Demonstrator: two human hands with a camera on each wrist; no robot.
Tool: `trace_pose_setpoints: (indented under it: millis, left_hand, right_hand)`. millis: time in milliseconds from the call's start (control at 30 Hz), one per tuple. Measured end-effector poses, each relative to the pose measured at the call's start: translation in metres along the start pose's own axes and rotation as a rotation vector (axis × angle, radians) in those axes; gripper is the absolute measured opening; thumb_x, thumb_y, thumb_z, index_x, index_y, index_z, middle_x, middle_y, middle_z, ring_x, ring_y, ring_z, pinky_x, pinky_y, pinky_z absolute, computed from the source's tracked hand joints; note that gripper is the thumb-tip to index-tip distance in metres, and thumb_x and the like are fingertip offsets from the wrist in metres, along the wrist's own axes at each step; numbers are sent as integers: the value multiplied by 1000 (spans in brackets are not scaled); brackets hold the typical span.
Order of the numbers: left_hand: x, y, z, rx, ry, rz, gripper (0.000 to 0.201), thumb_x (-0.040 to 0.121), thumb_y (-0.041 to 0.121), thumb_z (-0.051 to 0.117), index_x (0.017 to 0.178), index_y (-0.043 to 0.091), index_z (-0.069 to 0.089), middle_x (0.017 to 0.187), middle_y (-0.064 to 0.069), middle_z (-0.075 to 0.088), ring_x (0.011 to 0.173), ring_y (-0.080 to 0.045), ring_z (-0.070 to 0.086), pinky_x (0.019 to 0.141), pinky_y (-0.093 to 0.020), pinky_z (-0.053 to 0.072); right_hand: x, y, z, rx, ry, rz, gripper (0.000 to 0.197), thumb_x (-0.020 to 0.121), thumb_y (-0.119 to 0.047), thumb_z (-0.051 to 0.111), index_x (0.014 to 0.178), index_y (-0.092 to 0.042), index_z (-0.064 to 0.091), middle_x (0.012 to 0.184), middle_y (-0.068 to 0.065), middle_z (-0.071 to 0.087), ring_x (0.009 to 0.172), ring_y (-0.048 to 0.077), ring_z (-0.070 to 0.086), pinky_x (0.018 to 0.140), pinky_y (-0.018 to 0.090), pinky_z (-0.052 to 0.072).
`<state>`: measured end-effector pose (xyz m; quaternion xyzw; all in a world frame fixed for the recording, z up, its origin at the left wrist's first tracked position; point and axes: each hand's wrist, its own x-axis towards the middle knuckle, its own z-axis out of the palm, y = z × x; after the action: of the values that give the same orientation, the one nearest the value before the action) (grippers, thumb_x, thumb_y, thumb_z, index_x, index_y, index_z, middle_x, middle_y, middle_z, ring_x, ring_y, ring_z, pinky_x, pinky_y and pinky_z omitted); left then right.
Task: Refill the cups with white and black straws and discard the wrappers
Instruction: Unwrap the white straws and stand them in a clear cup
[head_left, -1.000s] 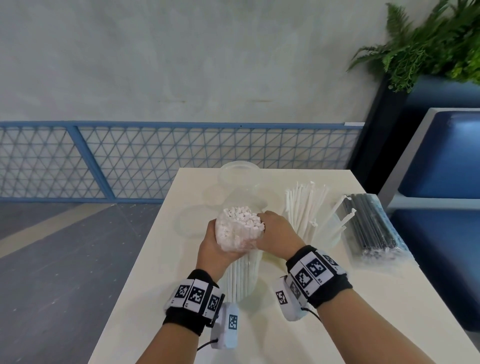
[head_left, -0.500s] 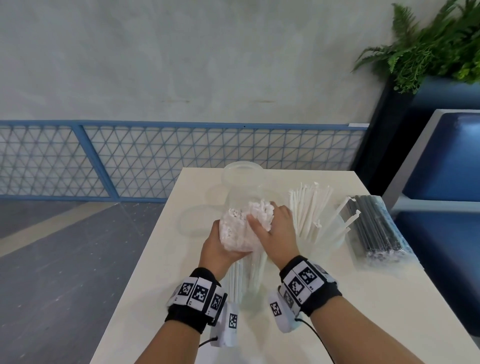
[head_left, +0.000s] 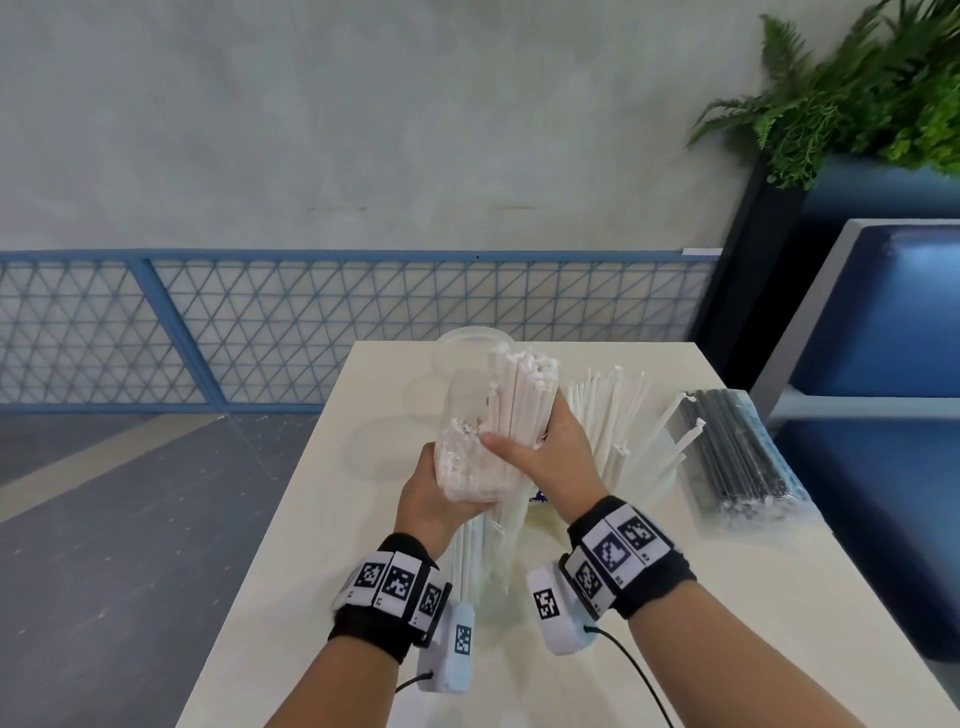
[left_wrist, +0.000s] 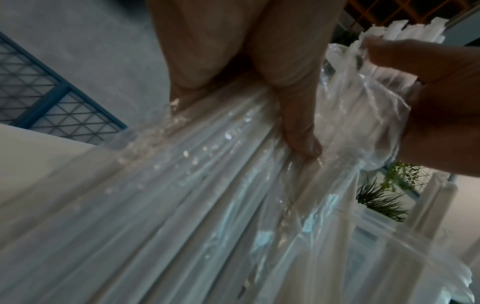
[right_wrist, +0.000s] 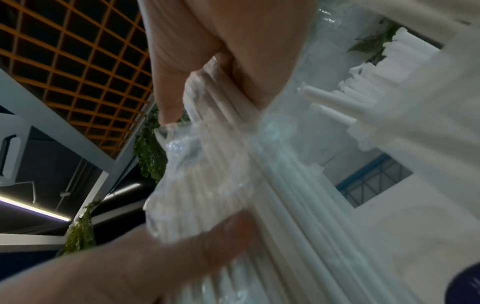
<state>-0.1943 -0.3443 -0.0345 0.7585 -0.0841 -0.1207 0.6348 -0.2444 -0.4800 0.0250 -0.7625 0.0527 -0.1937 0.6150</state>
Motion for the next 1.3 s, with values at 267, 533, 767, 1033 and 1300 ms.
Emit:
trace_pose_setpoints:
  millis: [267,533,767,1033,1300]
  left_hand:
    - [-2,-3,-1,2,-7,59,62,54,9,88,96,32,48,95,14,60,91,-8,58,75,-25,52]
    - [-2,-3,-3,93,26,56,64,60,13,86,106,26,44,94,19,54,93,-12,53,73,-20,42]
    - [-3,-4,0,110,13,56,60,61,14,85,107,22,47,94,16,57,87,1,54,65,-11,44]
    - [-5,-8,1,44,27,57,58,63,8,83,109,17,49,92,9,60,86,-7,58,72,-23,49]
    - [1,-13,-1,92,31,41,72,51,24,90,110,20,49,101,5,61,98,-18,60,84,-39,53]
  right_hand:
    - [3,2,12,116,147,68,35,80,-19,71,112,-12,60,103,3,69,96,14,66,85,33,55]
    - [32,-28,-4,285,288,-15,14,81,-5,64,83,-19,61,81,10,65,78,22,63,73,34,54]
    - [16,-4,0,204,186,98,36,76,-13,75,107,-17,57,100,3,67,92,16,65,78,29,56]
    - [-5,24,23,-13,303,124,33,74,-18,76,90,-29,50,92,-2,63,79,6,60,66,9,45]
    - [2,22,19,62,341,169,22,78,-17,73,97,-11,63,91,5,69,85,17,66,73,22,52]
